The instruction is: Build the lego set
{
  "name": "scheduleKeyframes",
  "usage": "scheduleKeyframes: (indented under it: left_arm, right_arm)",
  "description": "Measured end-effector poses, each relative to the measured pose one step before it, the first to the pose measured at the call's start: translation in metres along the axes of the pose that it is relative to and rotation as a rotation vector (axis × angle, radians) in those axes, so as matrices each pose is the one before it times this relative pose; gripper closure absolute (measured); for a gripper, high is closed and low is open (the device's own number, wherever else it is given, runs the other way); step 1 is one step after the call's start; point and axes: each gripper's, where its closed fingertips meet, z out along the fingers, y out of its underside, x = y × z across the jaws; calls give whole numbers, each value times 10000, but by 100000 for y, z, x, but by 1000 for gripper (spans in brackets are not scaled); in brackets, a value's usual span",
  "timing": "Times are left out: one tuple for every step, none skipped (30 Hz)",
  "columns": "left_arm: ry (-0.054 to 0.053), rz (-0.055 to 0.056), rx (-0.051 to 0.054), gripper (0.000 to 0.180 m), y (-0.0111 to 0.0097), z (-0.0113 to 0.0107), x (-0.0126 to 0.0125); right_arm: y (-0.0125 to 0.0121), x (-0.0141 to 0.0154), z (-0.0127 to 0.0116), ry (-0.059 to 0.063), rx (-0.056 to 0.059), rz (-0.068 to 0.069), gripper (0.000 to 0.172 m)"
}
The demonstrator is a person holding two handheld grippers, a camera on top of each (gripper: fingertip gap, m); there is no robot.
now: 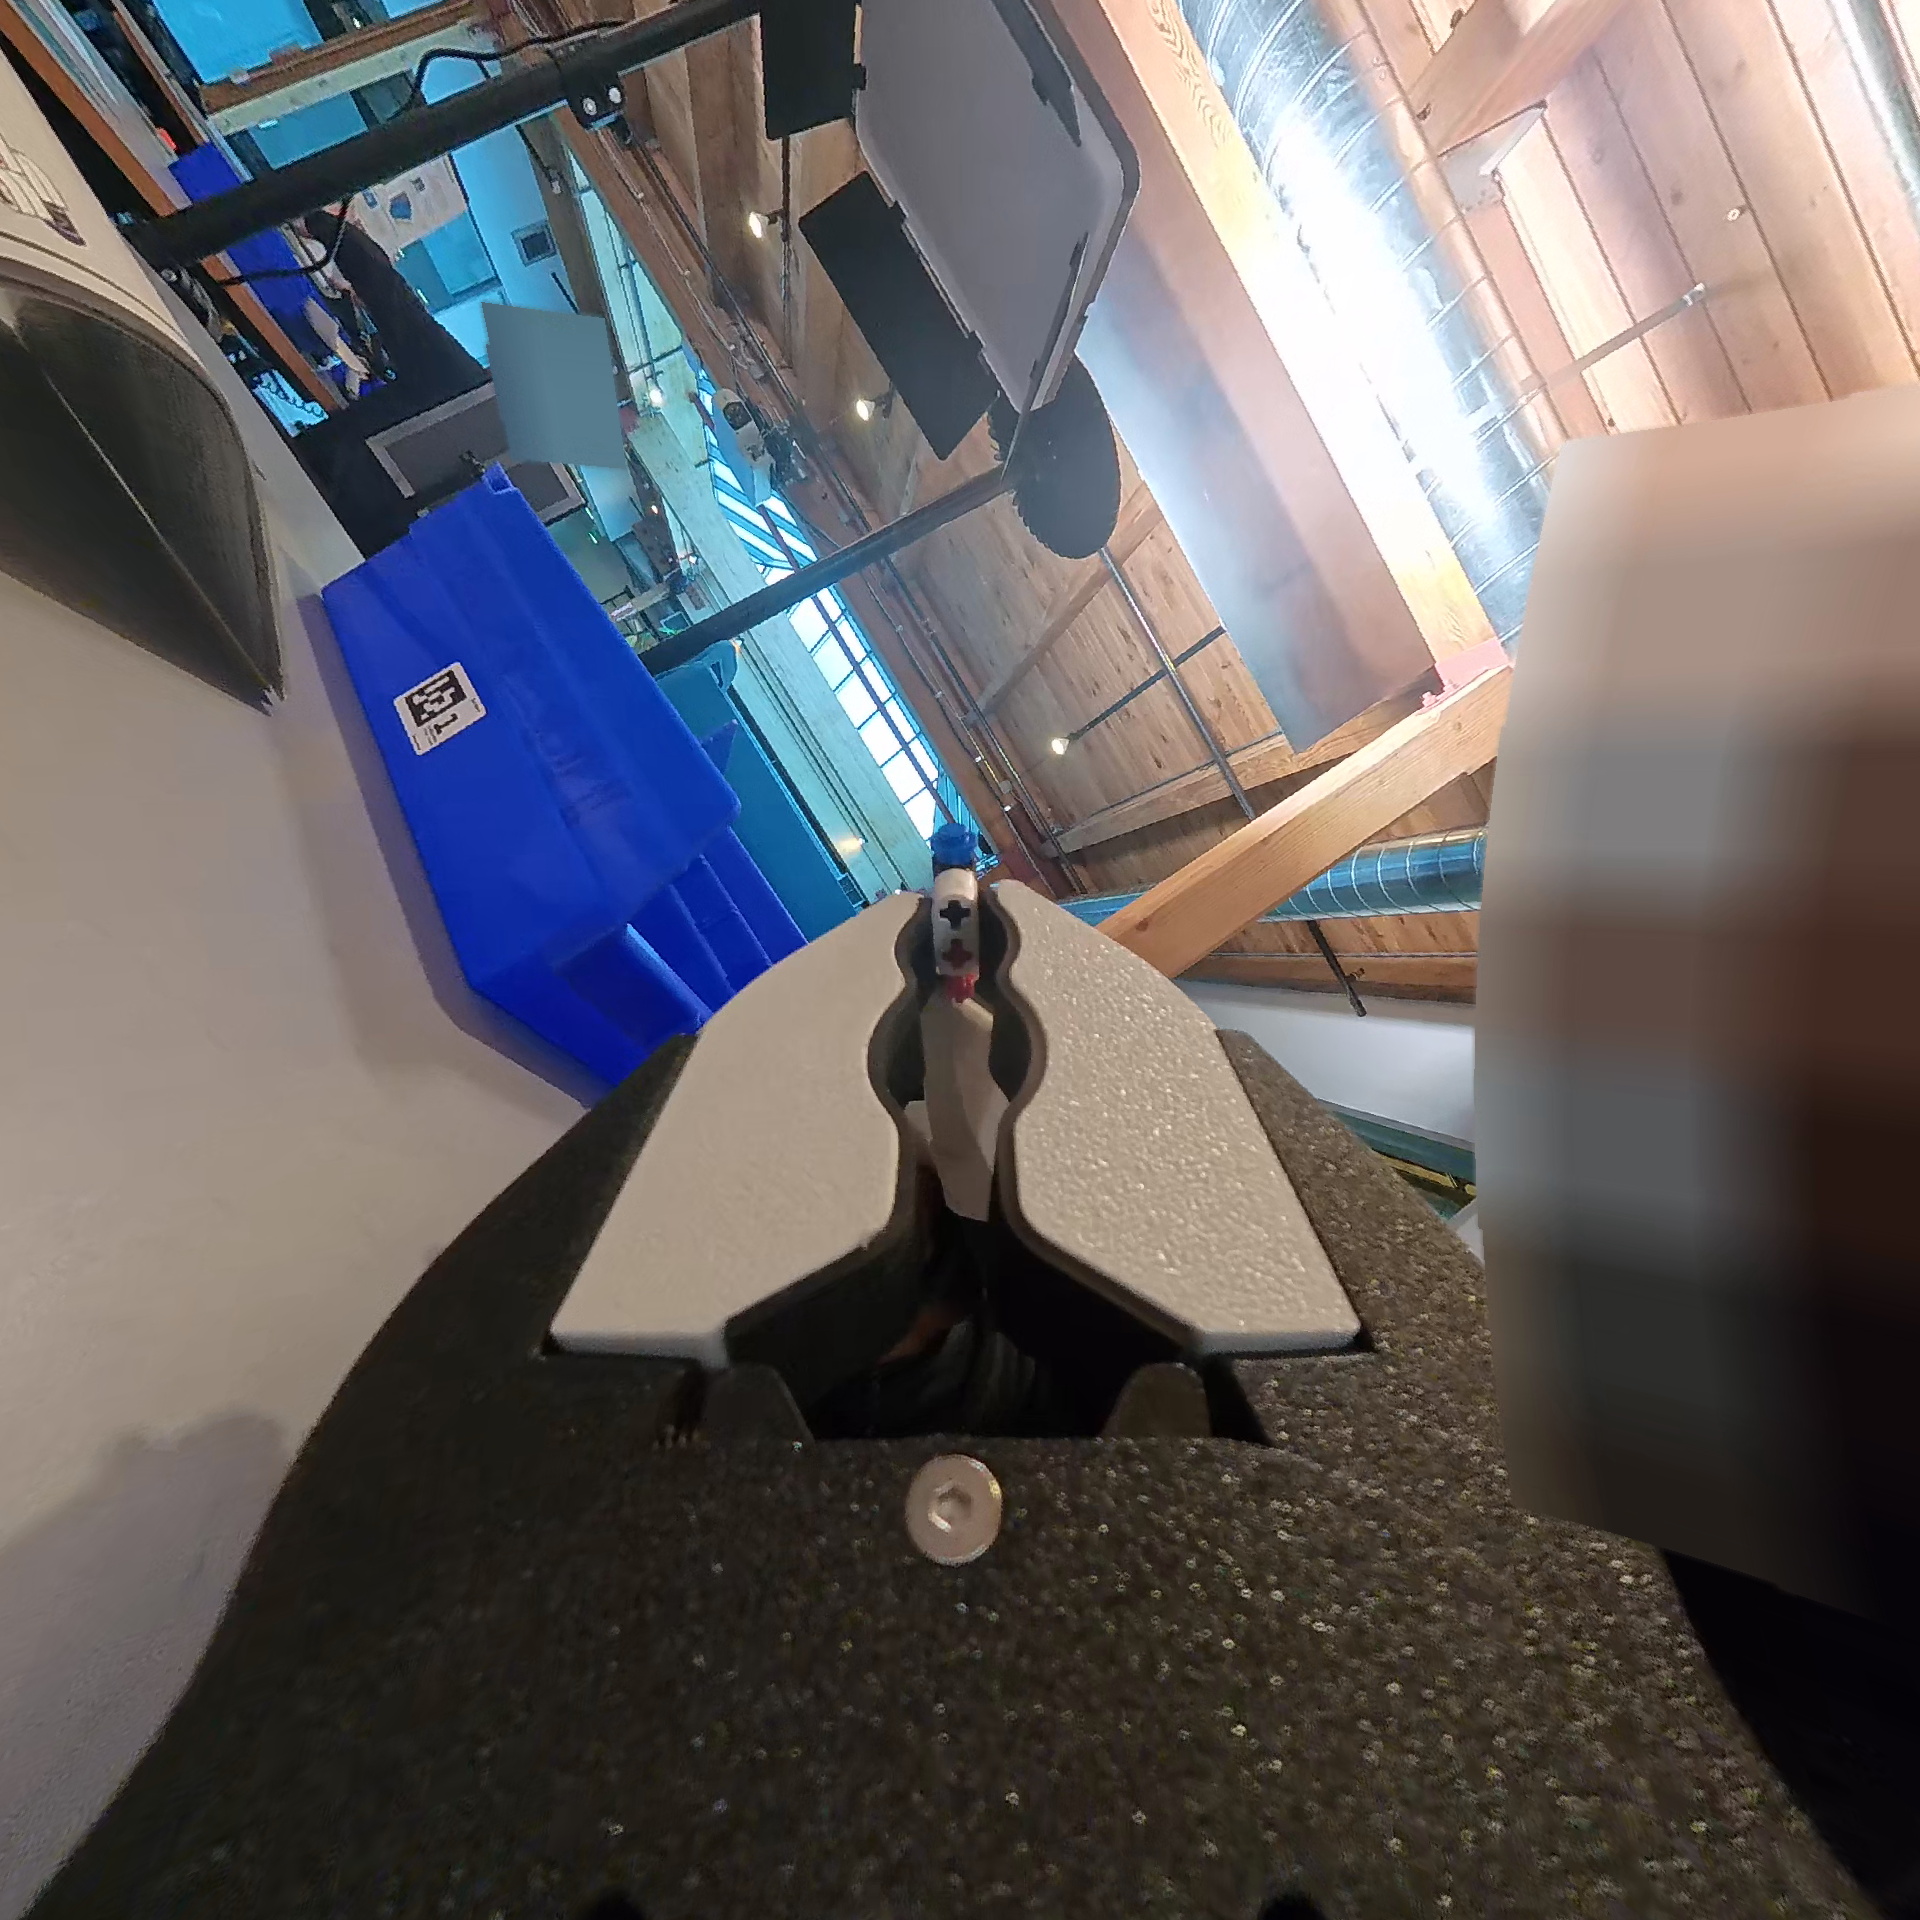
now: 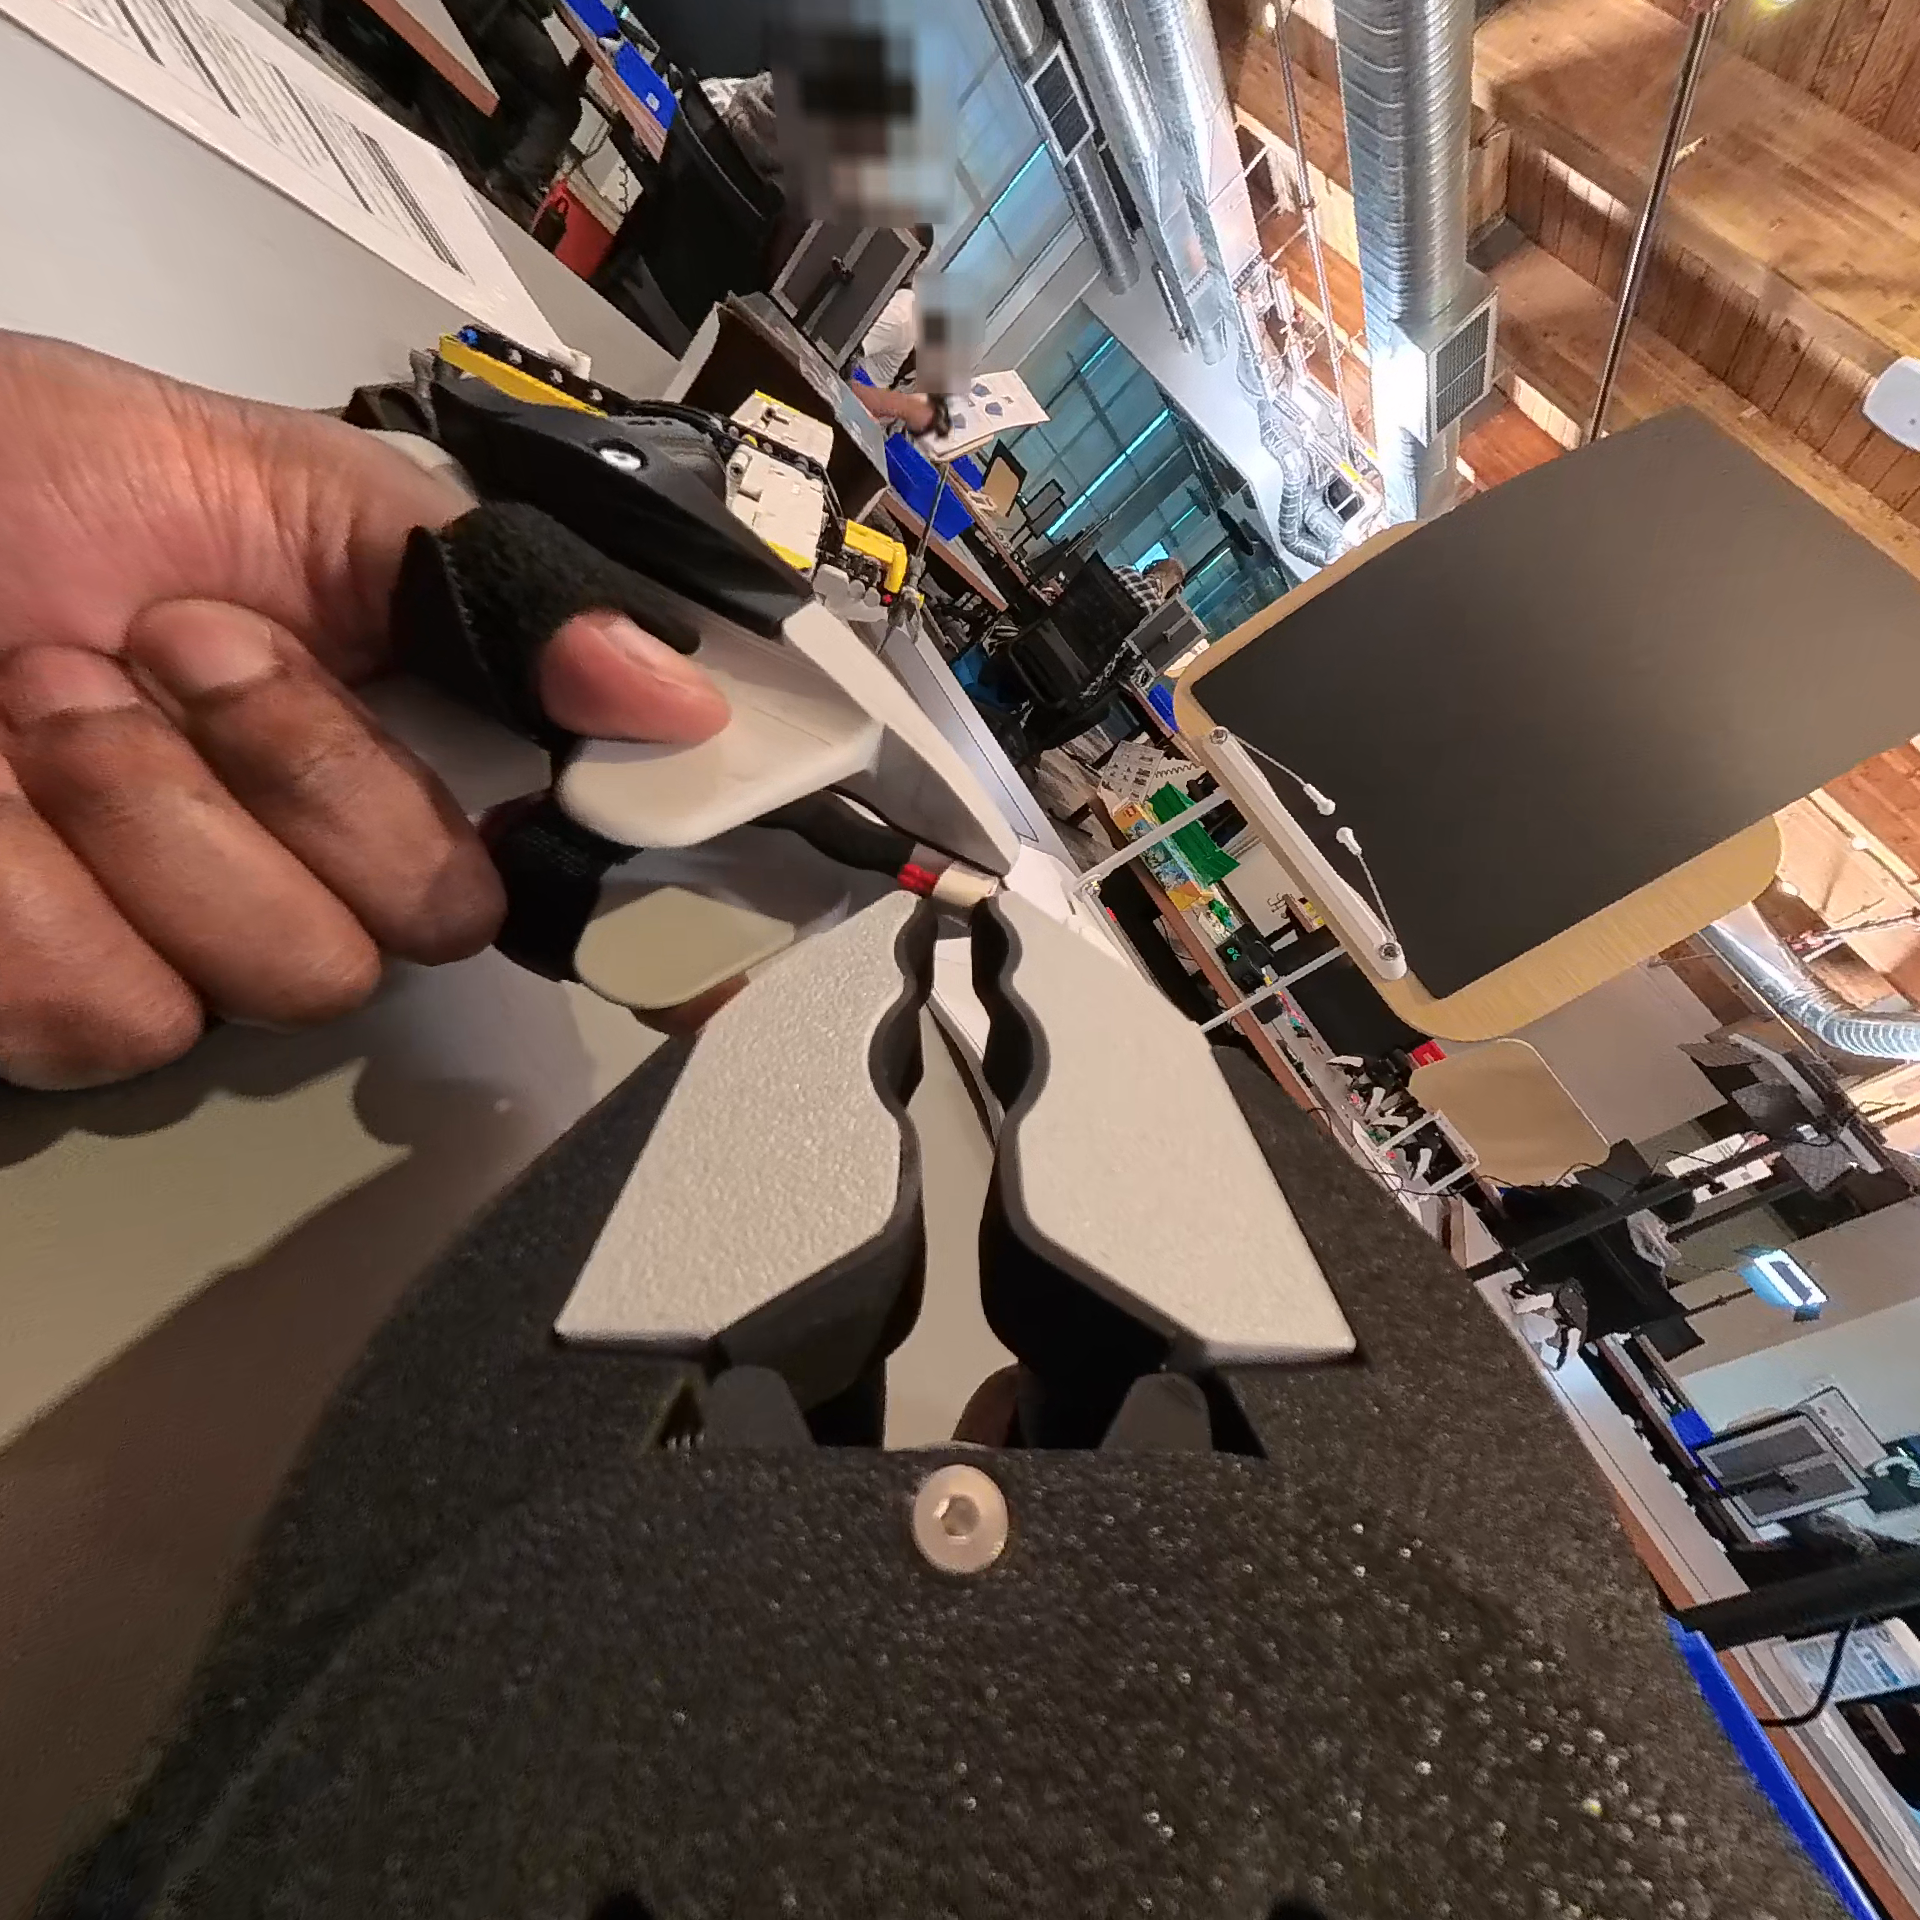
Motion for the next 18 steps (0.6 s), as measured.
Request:
scheduleKeyframes:
  left_arm:
    - [5,16,-5,172,18,8,19]
    - [-36,-1,7,172,-7,-8,-49]
    - [9,-12,3,172,-6,-8,0]
    - [-6,15,-4,172,3,3,14]
    - [-27,-13,6,172,3,-9,-51]
    - [3,7,-7,172,2,4,16]
    - [-28,5,-7,172,20,5,-40]
    - [-22,-35,1,172,-2,-14,-56]
    - [6,15,-2,172,4,0,22]
    - [-45,25,3,172,2,0,-35]
    - [-1,-23,-2,172,5,-7,-17]
    - [3,-18,-8,172,-10,1,-18]
    - [-36,-62,-3,172,-16,-2,-96]
    - [-40,-68,8,172,-36,1,-108]
    - [6,-10,16,172,-62,21,5]
    - [-64,21,12,172,-107,31,-87]
    - [-94,-19,-18,173,-119,3,-162]
    - [-15,-67,-12,173,-76,-27,-71]
  right_arm:
    - [-14,-5,-15,-16,13,0,165]
    - [18,-4,-4,-8,3,-1,165]
    - [30,-17,-3,-17,-21,-24,165]
    - [-11,-9,-4,-18,12,-13,165]
    - [19,-10,-10,-34,-18,4,165]
    - [24,-10,-5,-33,-17,-24,165]
    - [9,-7,-17,-15,-14,-28,165]
    - [54,-32,-4,-31,-53,-11,165]
    - [11,-13,0,-43,-21,-4,165]
    - [9,-4,-15,-34,-12,-6,165]
    - [35,-30,-5,-40,-41,-32,165]
    - [23,-6,-5,-26,-16,-16,165]
    - [65,-22,17,-20,-43,10,165]
    - [99,-21,41,-20,-55,-20,165]
    - [49,25,46,40,-10,-6,165]
    - [41,30,70,118,-4,74,165]
    - [114,6,107,133,-65,149,165]
    - [66,-24,92,41,-16,200,164]
